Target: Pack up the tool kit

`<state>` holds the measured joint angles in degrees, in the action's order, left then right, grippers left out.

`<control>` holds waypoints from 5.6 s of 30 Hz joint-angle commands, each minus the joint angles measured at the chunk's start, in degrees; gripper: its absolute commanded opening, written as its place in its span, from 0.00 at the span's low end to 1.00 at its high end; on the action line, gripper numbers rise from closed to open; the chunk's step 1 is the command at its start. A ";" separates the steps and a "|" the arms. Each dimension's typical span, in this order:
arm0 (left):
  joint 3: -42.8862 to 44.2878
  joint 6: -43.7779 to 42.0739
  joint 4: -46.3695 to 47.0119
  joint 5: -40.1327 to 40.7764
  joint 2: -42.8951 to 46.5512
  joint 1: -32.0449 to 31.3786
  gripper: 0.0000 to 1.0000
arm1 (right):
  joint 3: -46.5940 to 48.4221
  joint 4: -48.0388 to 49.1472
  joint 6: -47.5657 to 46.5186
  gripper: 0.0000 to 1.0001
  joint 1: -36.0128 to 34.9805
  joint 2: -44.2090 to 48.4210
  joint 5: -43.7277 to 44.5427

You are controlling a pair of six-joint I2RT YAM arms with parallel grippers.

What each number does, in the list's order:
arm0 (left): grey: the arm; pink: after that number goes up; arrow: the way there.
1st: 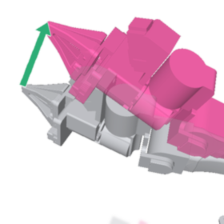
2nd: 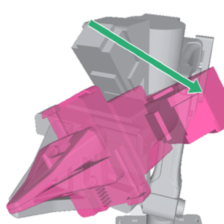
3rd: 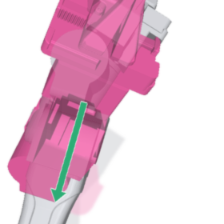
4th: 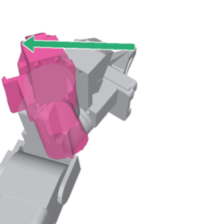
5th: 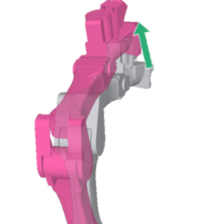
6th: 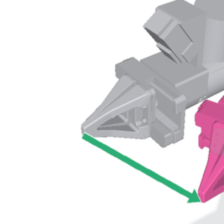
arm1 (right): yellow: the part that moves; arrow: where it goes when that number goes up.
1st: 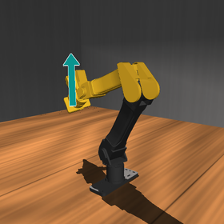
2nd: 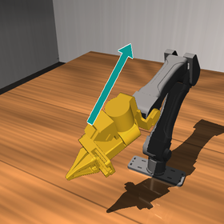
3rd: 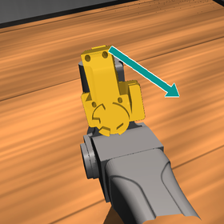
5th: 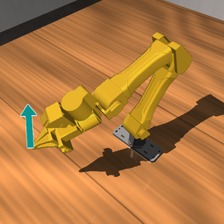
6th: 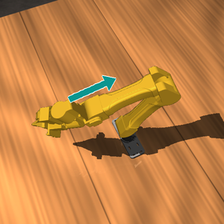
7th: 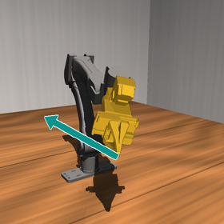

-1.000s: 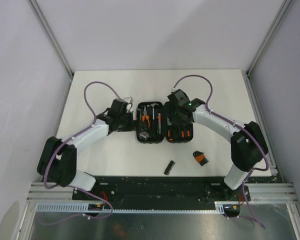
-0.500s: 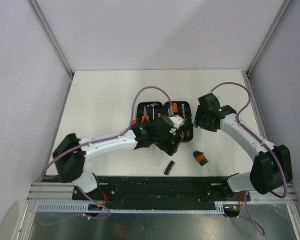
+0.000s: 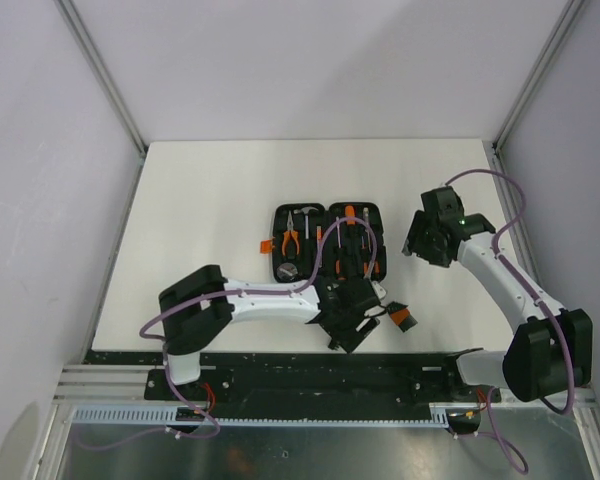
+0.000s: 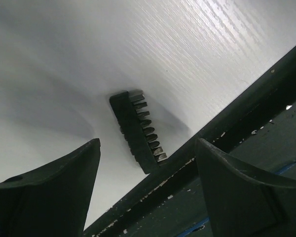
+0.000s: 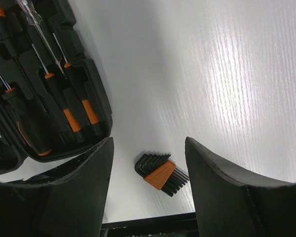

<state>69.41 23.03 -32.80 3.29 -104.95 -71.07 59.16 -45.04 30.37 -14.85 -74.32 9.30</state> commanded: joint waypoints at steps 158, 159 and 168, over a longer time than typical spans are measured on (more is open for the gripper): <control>19.87 -5.27 -7.62 2.36 4.90 40.61 0.81 | -23.48 1.68 24.64 0.86 -31.37 7.56 15.19; 19.70 -5.27 -7.54 2.39 5.09 40.64 0.81 | -23.39 1.65 24.73 0.86 -31.64 8.07 15.29; 18.96 -5.27 -7.12 2.19 5.55 40.70 0.81 | -23.30 6.29 20.21 0.85 -37.32 5.99 8.99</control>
<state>88.82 18.41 -41.23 6.31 -102.78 -30.79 34.04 -40.73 51.37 -50.09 -67.53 19.68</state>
